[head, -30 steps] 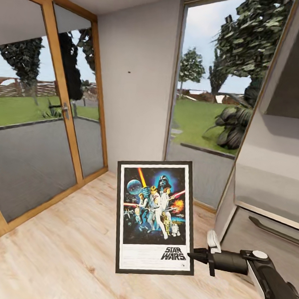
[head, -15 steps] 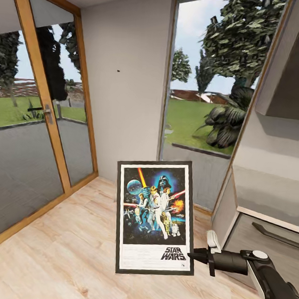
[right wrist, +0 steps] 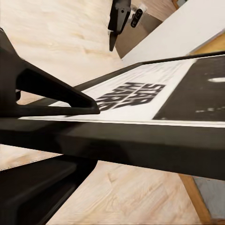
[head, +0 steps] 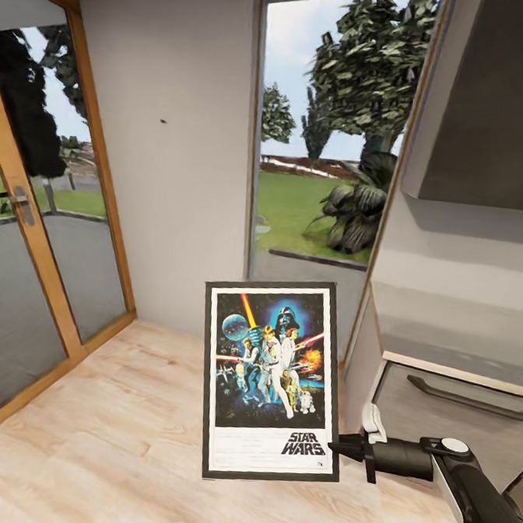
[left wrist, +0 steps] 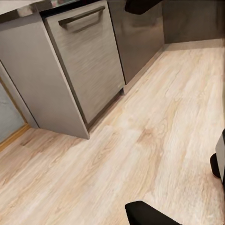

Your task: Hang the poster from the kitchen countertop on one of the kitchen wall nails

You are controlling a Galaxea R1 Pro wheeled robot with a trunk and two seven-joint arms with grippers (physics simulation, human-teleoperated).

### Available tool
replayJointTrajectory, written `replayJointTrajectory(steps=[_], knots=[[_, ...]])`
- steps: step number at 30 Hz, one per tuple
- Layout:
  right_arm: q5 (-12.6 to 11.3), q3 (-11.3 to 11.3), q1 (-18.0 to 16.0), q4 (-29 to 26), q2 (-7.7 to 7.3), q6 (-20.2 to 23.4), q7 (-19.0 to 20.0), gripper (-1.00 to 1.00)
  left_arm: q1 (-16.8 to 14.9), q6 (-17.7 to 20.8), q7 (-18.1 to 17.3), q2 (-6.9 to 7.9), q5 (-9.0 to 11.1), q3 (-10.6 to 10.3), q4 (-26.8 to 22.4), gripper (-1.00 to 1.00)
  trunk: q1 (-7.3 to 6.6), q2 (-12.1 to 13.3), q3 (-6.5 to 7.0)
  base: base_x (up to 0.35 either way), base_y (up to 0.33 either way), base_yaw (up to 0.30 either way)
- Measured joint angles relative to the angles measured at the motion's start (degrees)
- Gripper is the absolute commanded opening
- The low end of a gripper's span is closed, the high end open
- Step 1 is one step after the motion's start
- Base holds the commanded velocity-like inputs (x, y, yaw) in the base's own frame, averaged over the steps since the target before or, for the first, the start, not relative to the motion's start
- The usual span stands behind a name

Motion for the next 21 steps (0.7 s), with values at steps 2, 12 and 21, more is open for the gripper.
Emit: replayJointTrajectory(steps=[2, 12, 21], knots=[[0.0, 0.0, 0.0, 0.0, 0.0, 0.0, 0.0, -1.0, 0.0, 0.0, 0.0, 0.0, 0.0, 0.0, 0.0, 1.0, 0.0, 0.0, 0.05, 0.225, 0.193, -0.22], [-0.4, -0.1, 0.0, -0.8, 0.4, -1.9, -0.5, -1.0, 0.0, 0.1, -0.1, 0.08, 0.0, -0.1, 0.0, 1.0, 0.0, 0.0, 0.11, 0.241, 0.219, -0.044], [-0.6, 0.1, 0.0, -4.1, 2.79, -7.4, -5.5, -1.0, 0.0, 0.2, 0.0, 0.21, 0.0, -0.1, 0.0, 1.0, 0.0, 0.0, 0.11, 0.243, 0.228, -0.001]])
